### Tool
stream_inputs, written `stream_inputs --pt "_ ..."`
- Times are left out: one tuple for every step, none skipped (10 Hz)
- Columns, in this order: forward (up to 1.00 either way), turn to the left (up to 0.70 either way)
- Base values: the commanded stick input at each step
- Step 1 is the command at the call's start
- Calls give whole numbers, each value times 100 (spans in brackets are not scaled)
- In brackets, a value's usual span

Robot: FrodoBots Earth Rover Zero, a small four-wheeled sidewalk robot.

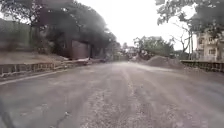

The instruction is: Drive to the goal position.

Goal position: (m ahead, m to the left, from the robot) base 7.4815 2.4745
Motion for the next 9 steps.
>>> stream_inputs --pt "70 0" --pt "70 0" --pt "70 0" --pt "70 0" --pt "70 0" --pt "70 0" --pt "70 0" --pt "70 0" --pt "70 0"
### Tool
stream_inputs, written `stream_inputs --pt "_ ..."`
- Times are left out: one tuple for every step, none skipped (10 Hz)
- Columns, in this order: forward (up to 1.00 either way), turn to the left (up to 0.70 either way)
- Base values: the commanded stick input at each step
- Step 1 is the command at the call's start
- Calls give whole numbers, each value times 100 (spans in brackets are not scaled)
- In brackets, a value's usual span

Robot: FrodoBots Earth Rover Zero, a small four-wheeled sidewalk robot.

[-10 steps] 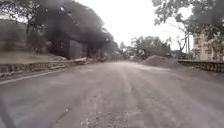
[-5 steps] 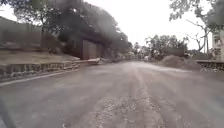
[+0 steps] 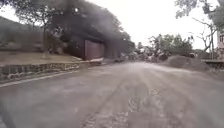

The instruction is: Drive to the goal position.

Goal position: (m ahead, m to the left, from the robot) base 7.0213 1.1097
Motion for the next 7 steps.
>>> stream_inputs --pt "70 0" --pt "70 0" --pt "70 0" --pt "70 0" --pt "70 0" --pt "70 0" --pt "70 0"
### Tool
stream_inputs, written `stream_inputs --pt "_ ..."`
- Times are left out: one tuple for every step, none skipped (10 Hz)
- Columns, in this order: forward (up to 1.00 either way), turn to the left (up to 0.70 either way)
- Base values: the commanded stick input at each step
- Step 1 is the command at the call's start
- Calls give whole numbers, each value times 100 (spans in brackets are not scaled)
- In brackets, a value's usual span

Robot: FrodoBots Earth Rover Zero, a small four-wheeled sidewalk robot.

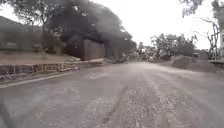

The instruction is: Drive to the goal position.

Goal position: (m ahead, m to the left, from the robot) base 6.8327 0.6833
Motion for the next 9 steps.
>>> stream_inputs --pt "70 0" --pt "70 0" --pt "70 0" --pt "70 0" --pt "70 0" --pt "70 0" --pt "70 0" --pt "70 0" --pt "70 0"
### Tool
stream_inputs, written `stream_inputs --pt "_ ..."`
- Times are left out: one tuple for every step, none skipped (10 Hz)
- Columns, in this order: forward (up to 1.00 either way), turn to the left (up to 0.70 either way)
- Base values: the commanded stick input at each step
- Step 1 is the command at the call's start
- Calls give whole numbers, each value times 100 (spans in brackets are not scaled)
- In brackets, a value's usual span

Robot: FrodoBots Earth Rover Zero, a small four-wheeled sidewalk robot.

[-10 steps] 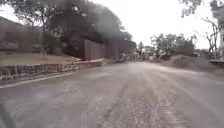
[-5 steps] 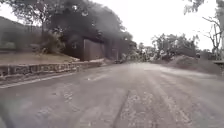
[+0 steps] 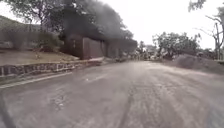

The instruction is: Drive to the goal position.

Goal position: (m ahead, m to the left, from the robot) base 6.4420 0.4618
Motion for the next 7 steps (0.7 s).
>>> stream_inputs --pt "70 0" --pt "70 0" --pt "70 0" --pt "70 0" --pt "70 0" --pt "70 0" --pt "70 0"
